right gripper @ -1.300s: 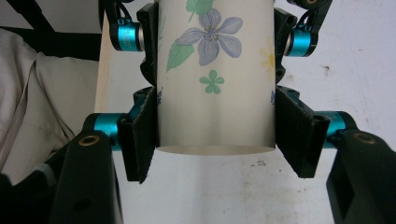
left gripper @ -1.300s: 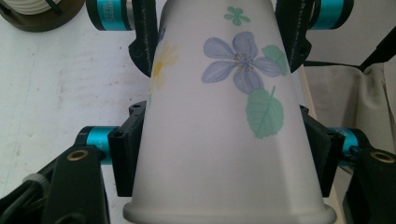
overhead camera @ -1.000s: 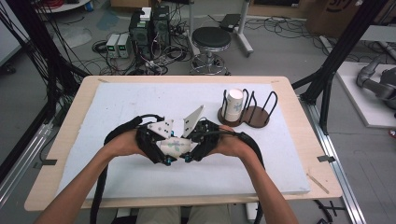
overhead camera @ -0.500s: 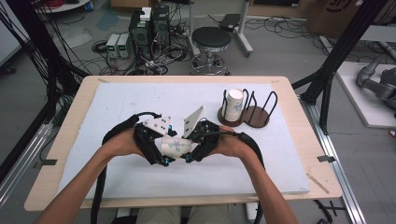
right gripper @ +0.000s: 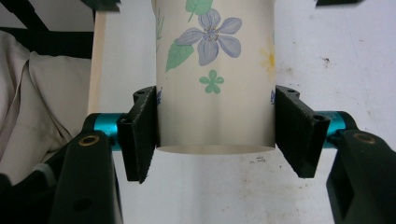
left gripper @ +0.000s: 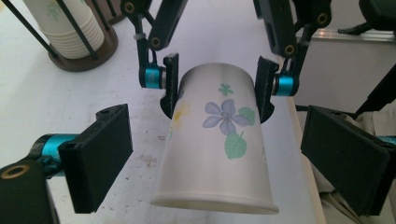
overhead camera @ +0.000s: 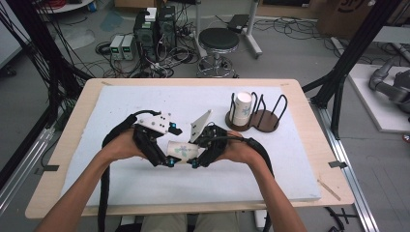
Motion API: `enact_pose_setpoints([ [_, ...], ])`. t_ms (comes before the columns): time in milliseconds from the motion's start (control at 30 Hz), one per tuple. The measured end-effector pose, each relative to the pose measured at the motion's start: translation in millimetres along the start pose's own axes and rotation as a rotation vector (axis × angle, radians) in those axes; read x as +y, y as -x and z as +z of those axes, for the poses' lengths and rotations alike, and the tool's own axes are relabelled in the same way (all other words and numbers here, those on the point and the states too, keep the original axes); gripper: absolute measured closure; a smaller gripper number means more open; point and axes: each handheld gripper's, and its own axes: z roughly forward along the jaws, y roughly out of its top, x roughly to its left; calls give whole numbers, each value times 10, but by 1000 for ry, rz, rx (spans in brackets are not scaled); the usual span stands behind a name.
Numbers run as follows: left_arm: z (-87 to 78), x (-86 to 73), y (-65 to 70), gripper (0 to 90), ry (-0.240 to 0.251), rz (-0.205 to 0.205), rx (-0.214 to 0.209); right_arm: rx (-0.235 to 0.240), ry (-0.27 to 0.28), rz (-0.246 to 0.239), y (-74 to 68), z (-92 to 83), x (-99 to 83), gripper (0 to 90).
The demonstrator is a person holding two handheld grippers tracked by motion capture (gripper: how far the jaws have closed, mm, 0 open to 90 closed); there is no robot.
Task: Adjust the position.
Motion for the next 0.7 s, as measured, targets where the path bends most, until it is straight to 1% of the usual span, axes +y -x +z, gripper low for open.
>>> enact_pose_setpoints([
  [100,-60,-11,-2,90,25,-2,17,3,15,14,0,10,-43,368],
  [133,-72,-19,-5,90,37,-8,18,2,19,18,-3,13,-58,368],
  [167,-84,-26,-7,90,48,-13,20,2,24,20,-8,13,-70,368],
  [200,-84,-26,-7,90,48,-13,20,-1,37,23,-15,14,-83,368],
  [233,-110,-43,-9,90,68,-18,28,0,42,22,-19,13,-93,367],
  [267,-110,-43,-9,90,68,-18,28,-5,51,19,-25,12,-103,367],
  [300,-132,-67,-3,90,93,-24,34,-7,69,24,-30,8,-120,367],
  [333,-132,-67,-3,90,93,-24,34,-2,77,32,-37,9,-131,368],
  [367,-160,-101,1,90,125,-35,42,-5,86,36,-42,10,-146,368],
  [400,-170,-122,6,90,145,-46,43,-7,96,39,-44,12,-161,367],
  [433,-178,-144,7,90,159,-45,49,-8,106,46,-48,17,-174,368],
  [500,-193,-184,12,90,178,-52,57,-13,121,51,-53,25,-196,368],
  [533,-193,-184,12,90,178,-52,57,-12,133,54,-53,27,-207,367],
  [567,-204,-231,19,90,212,-64,60,-14,144,58,-56,26,-219,368],
  [633,-214,-260,19,90,223,-66,64,-15,166,63,-59,27,-239,367],
  [700,-211,-298,29,90,243,-85,67,-21,179,64,-61,27,-257,367],
])
